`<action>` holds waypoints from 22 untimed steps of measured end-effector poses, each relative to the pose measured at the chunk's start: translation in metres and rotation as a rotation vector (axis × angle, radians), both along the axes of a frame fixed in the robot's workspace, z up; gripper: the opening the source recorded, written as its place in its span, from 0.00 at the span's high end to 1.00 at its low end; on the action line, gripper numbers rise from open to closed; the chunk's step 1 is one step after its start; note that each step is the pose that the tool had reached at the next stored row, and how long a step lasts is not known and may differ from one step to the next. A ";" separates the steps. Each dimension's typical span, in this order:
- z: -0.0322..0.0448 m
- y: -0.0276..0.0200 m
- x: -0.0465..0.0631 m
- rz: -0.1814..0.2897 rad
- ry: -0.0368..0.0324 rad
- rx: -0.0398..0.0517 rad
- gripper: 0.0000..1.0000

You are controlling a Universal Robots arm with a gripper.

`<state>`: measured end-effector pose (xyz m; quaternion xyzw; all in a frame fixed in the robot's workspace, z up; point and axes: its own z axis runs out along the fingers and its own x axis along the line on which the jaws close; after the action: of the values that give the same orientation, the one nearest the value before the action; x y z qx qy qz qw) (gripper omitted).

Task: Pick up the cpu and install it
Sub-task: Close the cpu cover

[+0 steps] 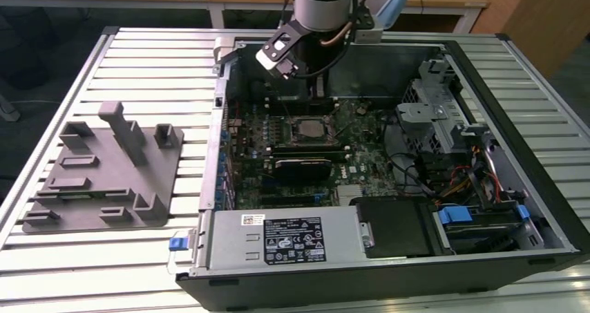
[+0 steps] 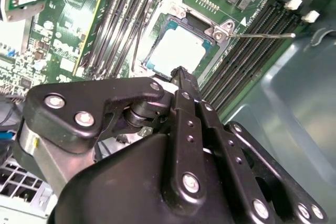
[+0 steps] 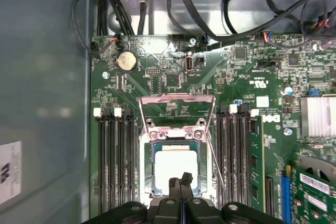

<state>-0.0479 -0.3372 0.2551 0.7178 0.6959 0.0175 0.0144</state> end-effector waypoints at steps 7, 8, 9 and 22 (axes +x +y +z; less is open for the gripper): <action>0.0162 0.0000 0.000 0.000 0.0000 0.0000 0.89; 0.0176 0.0000 0.000 0.000 0.0001 0.0000 0.89; 0.0190 0.0000 0.000 0.000 0.0001 0.0000 0.89; 0.0267 0.0000 0.017 0.000 0.0000 0.0000 0.89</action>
<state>-0.0306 -0.3372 0.2818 0.7178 0.6958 0.0175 0.0144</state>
